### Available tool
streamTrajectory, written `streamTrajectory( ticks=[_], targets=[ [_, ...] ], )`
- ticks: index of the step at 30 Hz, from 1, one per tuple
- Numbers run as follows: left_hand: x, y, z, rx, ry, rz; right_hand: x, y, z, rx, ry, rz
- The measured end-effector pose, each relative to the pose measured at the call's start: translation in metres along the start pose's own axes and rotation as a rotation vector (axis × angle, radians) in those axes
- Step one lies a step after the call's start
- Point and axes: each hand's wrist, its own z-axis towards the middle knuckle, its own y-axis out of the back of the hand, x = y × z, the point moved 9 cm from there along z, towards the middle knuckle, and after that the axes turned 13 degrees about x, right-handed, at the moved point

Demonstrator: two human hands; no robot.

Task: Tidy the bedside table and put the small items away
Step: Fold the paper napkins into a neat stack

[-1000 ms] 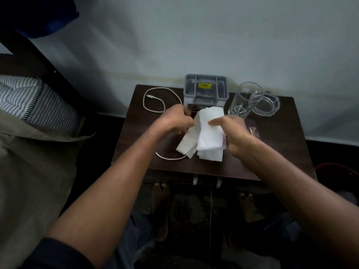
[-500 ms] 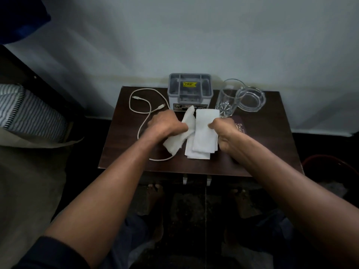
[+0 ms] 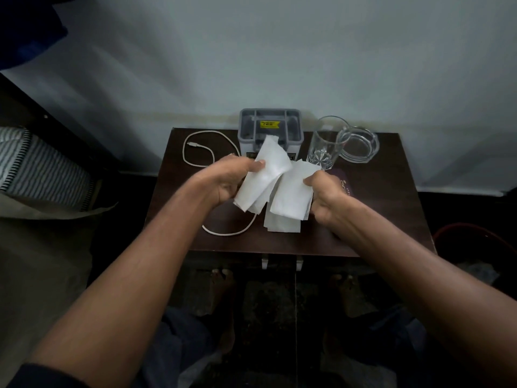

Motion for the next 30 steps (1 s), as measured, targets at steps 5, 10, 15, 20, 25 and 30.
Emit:
streamTrajectory(
  ticks=[5,10,15,20,25,30],
  targets=[
    [0.002,-0.021,0.002,0.056,-0.039,-0.149,0.003,-0.018,-0.007,0.09,0.032,0.077],
    [0.01,-0.036,0.009,-0.04,-0.07,-0.147,0.005,-0.041,-0.017,0.281,0.076,0.125],
    [0.008,-0.03,0.006,-0.166,-0.083,-0.034,0.011,-0.03,-0.015,0.212,0.14,-0.04],
    [-0.013,-0.014,0.0,-0.298,-0.098,0.506,0.039,0.013,-0.021,-0.093,0.242,-0.237],
    [-0.015,-0.031,-0.001,-0.402,-0.014,1.112,0.05,0.033,-0.024,-0.176,0.255,-0.261],
    [-0.013,-0.047,0.005,-0.435,0.039,1.259,0.037,0.026,-0.018,-0.128,0.205,-0.317]
  ],
)
